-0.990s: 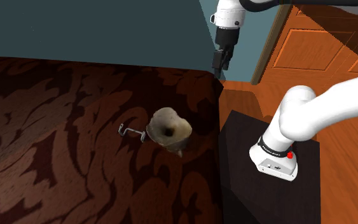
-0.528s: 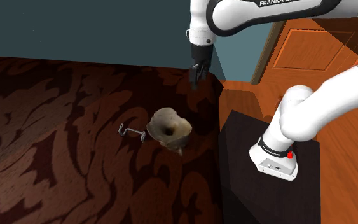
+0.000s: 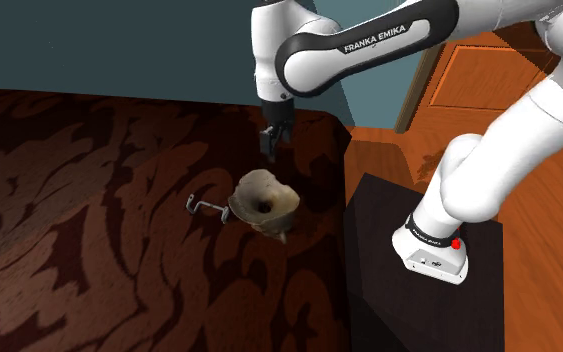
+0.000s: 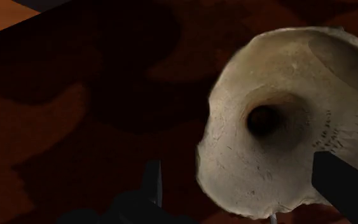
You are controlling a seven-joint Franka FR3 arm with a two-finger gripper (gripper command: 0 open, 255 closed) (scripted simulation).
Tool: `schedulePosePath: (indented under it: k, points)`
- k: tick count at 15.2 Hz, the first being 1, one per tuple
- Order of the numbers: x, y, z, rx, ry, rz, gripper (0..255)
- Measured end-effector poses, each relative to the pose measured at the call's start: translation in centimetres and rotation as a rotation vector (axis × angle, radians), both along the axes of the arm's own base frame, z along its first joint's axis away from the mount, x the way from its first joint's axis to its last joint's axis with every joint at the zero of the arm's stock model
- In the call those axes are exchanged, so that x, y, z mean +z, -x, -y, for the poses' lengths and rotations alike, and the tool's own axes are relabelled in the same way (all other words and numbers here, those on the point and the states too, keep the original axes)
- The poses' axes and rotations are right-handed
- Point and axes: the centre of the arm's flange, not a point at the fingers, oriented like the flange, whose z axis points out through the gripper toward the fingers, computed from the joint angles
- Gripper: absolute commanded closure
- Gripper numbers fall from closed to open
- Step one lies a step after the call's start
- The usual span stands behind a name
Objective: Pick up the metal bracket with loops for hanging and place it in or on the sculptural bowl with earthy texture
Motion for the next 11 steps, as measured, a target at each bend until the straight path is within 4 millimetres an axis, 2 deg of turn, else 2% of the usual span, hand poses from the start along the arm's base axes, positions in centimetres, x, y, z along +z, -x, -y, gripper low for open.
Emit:
schedulePosePath:
  k: [11]
  points:
    - [-7.9,-9.3,-8.7,0.066,0.076,0.027,0]
